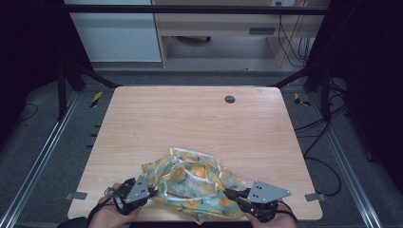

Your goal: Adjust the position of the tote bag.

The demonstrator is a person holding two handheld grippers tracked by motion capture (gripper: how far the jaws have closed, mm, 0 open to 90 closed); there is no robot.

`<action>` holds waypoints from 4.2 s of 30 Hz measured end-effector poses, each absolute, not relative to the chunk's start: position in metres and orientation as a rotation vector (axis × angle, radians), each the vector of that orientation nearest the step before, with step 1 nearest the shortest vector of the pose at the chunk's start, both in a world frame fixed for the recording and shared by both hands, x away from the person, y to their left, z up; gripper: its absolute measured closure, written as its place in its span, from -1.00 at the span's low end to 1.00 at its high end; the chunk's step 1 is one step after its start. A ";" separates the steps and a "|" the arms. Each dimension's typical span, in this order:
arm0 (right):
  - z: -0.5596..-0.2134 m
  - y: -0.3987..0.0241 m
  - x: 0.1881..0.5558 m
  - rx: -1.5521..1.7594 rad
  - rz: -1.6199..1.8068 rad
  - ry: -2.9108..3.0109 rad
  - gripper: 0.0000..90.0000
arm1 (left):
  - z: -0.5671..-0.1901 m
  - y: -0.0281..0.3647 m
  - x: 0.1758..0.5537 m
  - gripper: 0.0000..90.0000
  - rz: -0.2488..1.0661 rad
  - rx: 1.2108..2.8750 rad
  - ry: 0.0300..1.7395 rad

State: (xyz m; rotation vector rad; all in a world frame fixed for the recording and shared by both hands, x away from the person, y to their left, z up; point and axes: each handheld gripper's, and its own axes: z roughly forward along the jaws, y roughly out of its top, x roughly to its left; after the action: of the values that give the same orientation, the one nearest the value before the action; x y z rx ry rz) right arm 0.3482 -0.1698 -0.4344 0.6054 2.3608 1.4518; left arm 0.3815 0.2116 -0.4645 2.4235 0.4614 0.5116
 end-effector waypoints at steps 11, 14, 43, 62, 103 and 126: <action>-0.463 -0.163 0.360 0.667 1.161 2.570 1.00 | -0.470 0.217 0.405 1.00 0.582 2.437 0.627; -0.461 -0.162 0.361 0.672 1.156 2.568 0.94 | -0.470 0.215 0.406 1.00 0.566 2.411 0.647; -0.406 -0.086 0.371 0.462 1.398 2.525 1.00 | -0.465 0.224 0.407 0.95 0.578 2.353 0.742; -0.427 -0.102 0.360 0.519 1.305 2.588 0.23 | -0.464 0.229 0.410 0.99 0.577 2.350 0.768; -0.356 -0.083 0.425 0.580 1.326 2.393 1.00 | -0.422 0.234 0.378 1.00 0.701 2.129 0.630; -0.356 -0.088 0.470 0.682 1.266 2.405 1.00 | -0.370 0.192 0.378 0.08 0.490 2.061 0.498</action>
State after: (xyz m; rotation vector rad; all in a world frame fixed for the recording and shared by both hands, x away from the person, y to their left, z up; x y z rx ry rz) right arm 0.4702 -0.0877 -0.3556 0.6822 2.4053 1.2658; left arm 0.3781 0.1918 -0.3699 2.0611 0.4984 0.4904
